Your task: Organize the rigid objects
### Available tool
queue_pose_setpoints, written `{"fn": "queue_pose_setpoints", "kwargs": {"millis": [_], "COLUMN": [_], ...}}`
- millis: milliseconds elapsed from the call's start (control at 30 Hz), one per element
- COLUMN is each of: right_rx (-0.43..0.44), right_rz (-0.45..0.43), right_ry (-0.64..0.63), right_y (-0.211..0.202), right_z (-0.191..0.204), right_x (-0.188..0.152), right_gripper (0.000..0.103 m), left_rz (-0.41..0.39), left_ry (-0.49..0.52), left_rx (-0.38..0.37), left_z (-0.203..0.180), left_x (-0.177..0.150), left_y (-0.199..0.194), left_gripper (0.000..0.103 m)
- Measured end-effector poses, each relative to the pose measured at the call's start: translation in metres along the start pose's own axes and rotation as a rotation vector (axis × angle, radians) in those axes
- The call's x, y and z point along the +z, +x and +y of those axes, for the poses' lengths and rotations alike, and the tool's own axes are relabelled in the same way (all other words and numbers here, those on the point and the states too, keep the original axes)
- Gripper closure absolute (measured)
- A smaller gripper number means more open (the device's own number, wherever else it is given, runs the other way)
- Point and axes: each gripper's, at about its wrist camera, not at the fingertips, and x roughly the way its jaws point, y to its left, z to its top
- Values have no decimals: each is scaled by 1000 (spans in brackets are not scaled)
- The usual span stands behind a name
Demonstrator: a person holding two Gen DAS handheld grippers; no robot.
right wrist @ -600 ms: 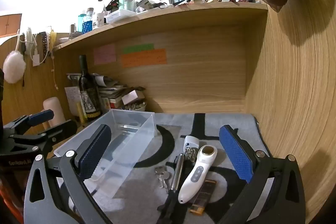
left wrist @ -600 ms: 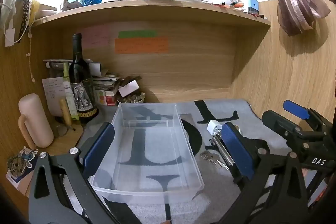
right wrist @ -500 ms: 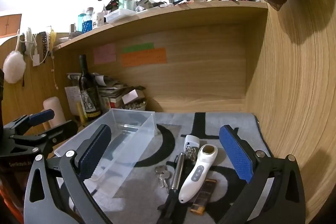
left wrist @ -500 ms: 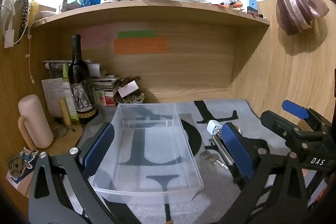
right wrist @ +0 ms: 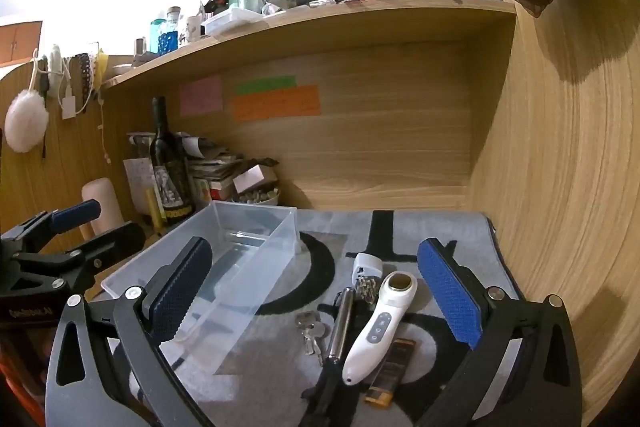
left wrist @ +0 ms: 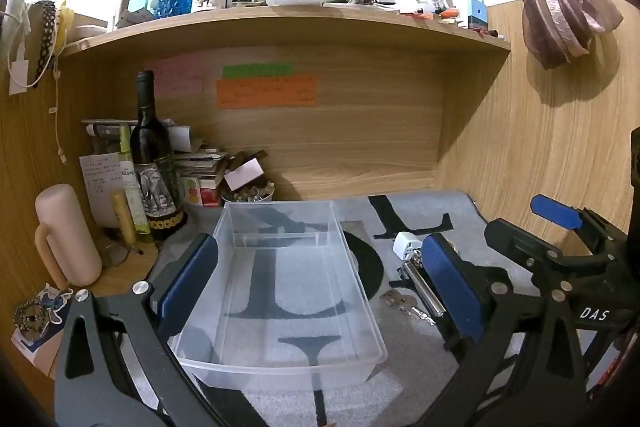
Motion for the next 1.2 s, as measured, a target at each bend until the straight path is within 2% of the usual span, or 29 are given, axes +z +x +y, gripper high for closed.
{"fn": "queue_pose_setpoints", "kwargs": {"millis": [1200], "right_rx": [0], "right_rz": [14], "right_ry": [-7], "right_y": [3], "right_z": [1], "right_x": [1], "right_gripper": [0], "left_rz": [-3], "left_ry": [-3], "left_rx": [-7], "left_z": [2], "left_x": [-3], "left_y": [0], "left_gripper": [0]}}
